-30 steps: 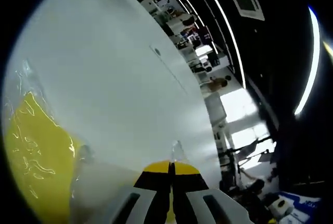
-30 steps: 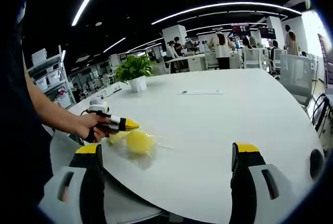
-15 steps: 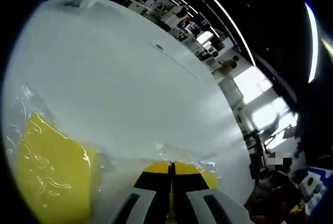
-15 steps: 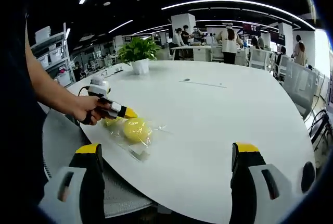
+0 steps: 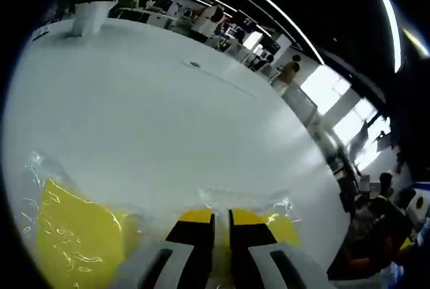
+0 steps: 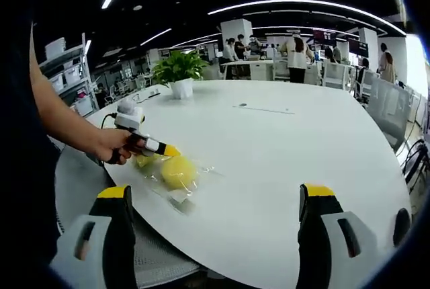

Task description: Compare the silicone blocks by pressing each to a similar depth, holding the contact briefly, and releasing to observe deformation and rebound differences across the visible hardness samples.

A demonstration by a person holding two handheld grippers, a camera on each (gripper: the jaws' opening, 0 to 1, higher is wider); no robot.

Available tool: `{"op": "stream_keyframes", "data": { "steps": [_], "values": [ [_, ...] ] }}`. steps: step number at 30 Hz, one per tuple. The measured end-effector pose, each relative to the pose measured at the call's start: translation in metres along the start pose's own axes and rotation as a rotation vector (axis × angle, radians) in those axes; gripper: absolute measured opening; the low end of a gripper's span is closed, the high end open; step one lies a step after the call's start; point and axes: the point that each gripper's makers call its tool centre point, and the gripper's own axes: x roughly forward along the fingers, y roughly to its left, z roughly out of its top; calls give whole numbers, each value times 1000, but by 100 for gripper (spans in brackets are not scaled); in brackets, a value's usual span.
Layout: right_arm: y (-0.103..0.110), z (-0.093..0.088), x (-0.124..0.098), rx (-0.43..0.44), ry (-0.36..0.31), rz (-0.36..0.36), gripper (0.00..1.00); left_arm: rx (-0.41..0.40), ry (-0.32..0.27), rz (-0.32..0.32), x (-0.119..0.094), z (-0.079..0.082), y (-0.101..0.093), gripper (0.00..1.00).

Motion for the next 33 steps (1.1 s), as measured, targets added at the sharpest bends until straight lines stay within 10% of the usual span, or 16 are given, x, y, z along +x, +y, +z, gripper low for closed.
{"op": "stream_keyframes", "data": {
  "steps": [5,16,26,33],
  "values": [
    [0,5,5,5,-2,7,97,5,-30,-28,-4,14,-14,50],
    [8,16,16,-16,-15,21,97,333,-219,-60,-47,64,-34,98],
    [14,17,24,-32,-14,44,97,477,-293,-145,-123,107,1,100],
    [13,11,27,-83,-14,31,97,599,-259,-97,-165,92,55,100]
  ]
}}
